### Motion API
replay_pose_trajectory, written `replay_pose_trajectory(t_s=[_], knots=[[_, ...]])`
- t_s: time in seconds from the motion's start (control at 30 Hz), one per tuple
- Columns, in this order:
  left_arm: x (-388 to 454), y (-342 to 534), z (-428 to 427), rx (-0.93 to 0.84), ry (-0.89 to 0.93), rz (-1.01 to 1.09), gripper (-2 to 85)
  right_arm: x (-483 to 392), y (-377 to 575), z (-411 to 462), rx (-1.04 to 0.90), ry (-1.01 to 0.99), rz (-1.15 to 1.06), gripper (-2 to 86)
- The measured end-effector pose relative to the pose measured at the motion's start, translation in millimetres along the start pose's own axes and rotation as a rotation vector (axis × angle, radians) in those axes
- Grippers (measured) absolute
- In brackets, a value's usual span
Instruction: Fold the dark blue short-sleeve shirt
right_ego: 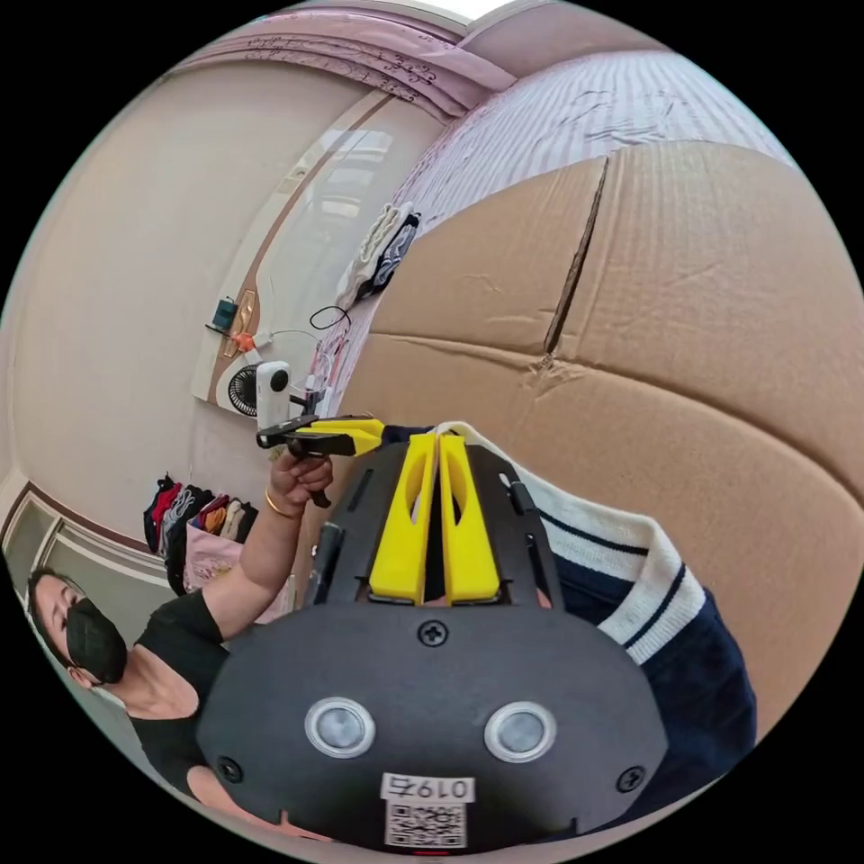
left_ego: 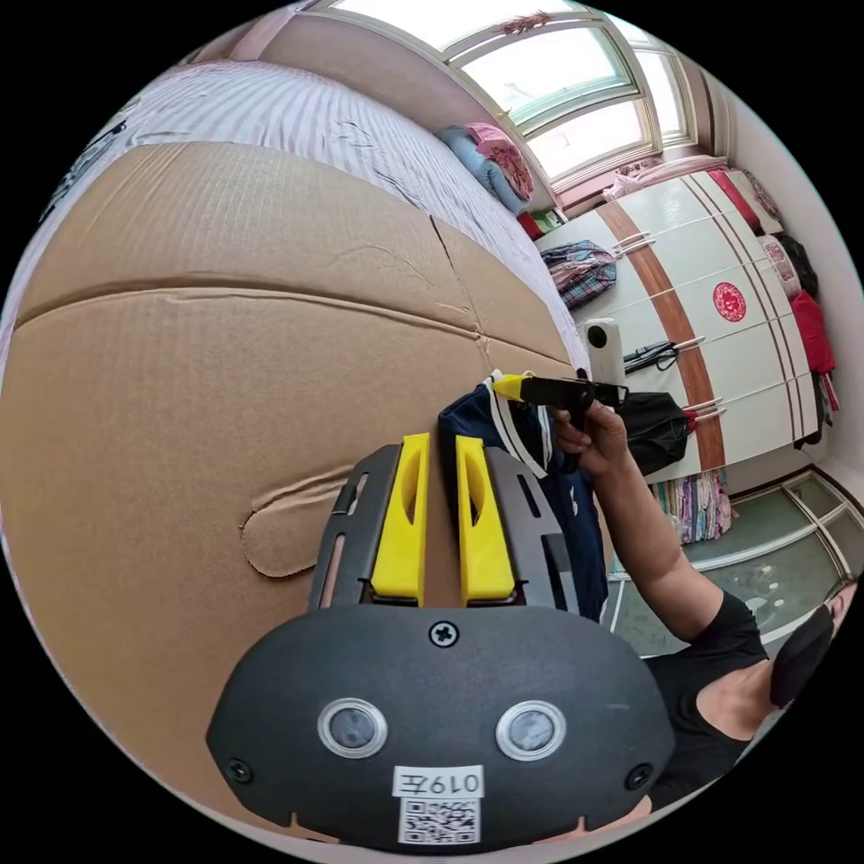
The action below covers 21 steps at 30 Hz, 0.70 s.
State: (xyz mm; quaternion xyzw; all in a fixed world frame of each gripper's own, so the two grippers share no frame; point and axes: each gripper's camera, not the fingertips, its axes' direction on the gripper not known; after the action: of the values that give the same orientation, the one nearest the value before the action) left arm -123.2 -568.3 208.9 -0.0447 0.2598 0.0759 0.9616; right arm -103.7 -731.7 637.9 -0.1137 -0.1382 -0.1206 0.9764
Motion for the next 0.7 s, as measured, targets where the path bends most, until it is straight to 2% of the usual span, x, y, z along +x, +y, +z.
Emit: replay_pose_trajectory(t_s=[0.1, 0.2, 0.33, 0.43, 0.6, 0.7], knots=[[18.2, 8.7, -0.2, -0.008, -0.077, 0.035, 1.9, -36.2, 6.7, 13.9, -0.024, 0.210, -0.086, -0.5], [37.3, 17.4, 0.9, -0.019, -0.151, 0.067, 1.4, -64.6, 13.2, 31.2, -0.046, 0.320, -0.125, -0.7], [57.6, 29.8, 0.7, -0.036, -0.215, 0.083, 1.2, -77.0, 26.8, 38.5, -0.050, 0.288, -0.109, -0.5], [68.9, 44.0, -6.8, -0.022, -0.189, 0.084, 1.2, -89.3, 49.3, 28.5, -0.007, 0.273, -0.093, -0.4], [96.9, 82.8, -51.6, 0.127, -0.127, 0.070, 1.0, -152.6, 119.0, -6.9, 0.095, 0.316, -0.137, -0.8], [131.8, 121.3, -77.0, 0.199, -0.116, 0.114, 0.8, -197.5, 193.9, -33.4, 0.154, 0.226, -0.206, -0.9]])
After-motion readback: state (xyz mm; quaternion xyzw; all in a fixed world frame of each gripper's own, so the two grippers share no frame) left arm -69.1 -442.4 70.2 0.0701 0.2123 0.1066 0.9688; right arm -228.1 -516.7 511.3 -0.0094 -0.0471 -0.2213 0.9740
